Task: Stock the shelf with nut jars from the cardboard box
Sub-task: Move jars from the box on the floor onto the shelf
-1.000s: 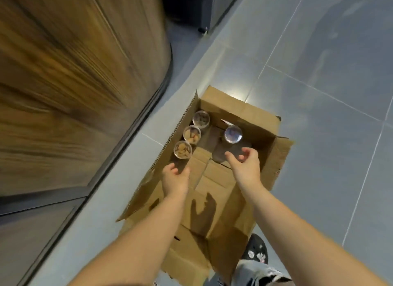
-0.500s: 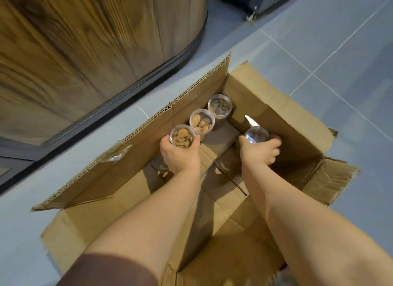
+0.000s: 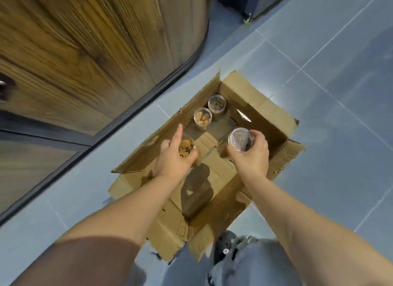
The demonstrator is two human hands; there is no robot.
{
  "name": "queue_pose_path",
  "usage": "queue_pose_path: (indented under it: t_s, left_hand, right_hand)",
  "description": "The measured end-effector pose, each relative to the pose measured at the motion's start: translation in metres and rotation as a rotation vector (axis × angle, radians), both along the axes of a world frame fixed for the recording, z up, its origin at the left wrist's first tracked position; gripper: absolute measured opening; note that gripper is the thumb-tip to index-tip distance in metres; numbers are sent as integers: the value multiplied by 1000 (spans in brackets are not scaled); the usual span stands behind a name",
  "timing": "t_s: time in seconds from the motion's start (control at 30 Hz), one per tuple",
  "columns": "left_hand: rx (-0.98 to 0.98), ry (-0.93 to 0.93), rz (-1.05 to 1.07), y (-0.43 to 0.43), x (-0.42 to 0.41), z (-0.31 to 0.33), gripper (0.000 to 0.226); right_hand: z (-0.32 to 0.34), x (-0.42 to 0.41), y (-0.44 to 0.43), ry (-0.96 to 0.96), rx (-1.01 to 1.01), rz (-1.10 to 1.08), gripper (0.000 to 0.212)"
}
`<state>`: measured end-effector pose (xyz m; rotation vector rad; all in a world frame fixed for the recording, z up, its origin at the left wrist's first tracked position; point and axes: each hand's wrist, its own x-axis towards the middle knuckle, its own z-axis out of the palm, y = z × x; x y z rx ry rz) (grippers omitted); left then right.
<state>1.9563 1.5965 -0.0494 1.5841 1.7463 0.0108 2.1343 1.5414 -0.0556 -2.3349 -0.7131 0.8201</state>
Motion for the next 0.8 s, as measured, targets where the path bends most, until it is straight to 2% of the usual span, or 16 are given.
queue_pose_path:
  t_s: [0.1, 0.27, 0.5, 0.63, 0.8]
  left_hand:
    - [2, 153, -275, -11, -18, 107, 64]
    - [71, 263, -349, -43, -59, 292, 52]
    - [188, 254, -228, -77, -145, 496, 60]
    - [293, 313, -194, -105, -230, 578, 61]
    - [482, 340, 1, -147, -345, 658, 60]
  right_hand:
    - [101, -17, -17, 55, 52, 85, 68]
    - [270, -44, -39, 87, 105, 336, 66]
    - [451, -118, -40, -26, 237, 709, 60]
    - [524, -181, -43, -98, 328, 863, 64]
    - [597, -282, -56, -157, 474, 986, 57]
